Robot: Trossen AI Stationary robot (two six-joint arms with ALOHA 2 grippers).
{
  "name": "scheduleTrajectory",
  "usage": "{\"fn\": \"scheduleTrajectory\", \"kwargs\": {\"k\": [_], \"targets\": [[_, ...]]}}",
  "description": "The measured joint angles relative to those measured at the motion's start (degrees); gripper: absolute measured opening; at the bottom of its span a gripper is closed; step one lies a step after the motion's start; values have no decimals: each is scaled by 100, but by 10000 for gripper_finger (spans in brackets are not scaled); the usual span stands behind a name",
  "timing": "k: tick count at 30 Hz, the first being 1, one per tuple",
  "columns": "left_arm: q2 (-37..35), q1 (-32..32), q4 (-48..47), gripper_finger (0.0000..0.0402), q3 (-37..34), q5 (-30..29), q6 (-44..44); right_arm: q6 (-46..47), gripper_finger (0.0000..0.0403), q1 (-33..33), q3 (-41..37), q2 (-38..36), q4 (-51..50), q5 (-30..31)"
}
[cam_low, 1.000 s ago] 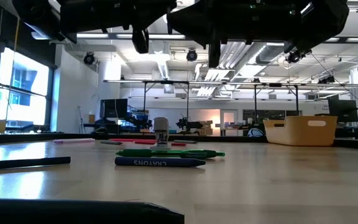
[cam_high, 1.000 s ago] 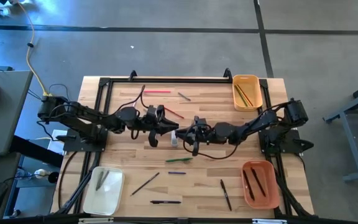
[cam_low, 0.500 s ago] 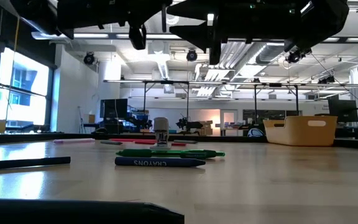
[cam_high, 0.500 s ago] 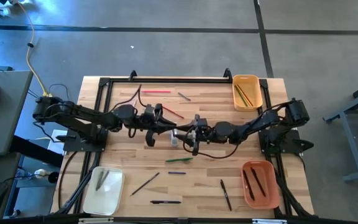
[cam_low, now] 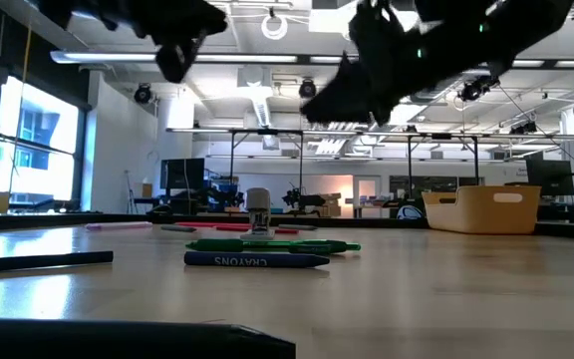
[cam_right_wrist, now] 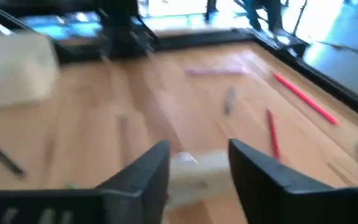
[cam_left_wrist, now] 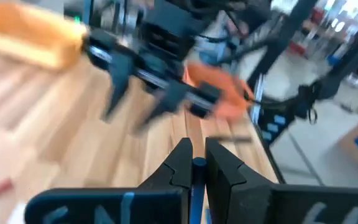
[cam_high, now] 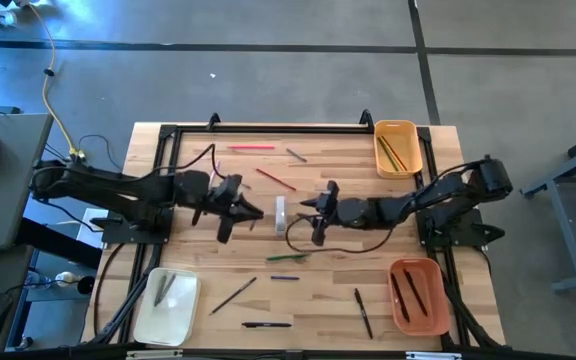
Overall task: Sort crayons/erasers/pens/pencils in bins
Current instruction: Put the blue crayon into the white bin
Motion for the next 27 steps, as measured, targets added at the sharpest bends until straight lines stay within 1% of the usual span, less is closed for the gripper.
{"fn": "scheduleTrajectory", "kwargs": {"k": [3,6,8,11,13,17,20,23,27], "targets": [[-138,-417,-1230,2,337,-285,-339,93,93,-98,-310,126,382,60],[-152,-879,-2451,2,759,-522,-893,-59,28,-126,-668,123,903,56],[-137,-1220,-3248,3,1016,-706,-1338,-266,8,-124,-915,65,1355,116],[-30,-1759,-4194,3,1304,-913,-2161,-355,21,-124,-1223,56,2078,150],[25,-2134,-4629,3,1430,-947,-2762,-356,26,-124,-1392,58,2294,148],[145,-2960,-5292,4,1441,-986,-4104,-296,13,-124,-1603,58,2505,152],[271,-3614,-5638,4,1441,-951,-5017,-264,2,-124,-1659,58,2523,150],[489,-4296,-5819,4,1439,-928,-5843,-243,6,-122,-1669,58,2439,150],[877,-5145,-5808,4,1403,-1071,-6824,-244,2,-122,-1669,58,2416,150]]}}
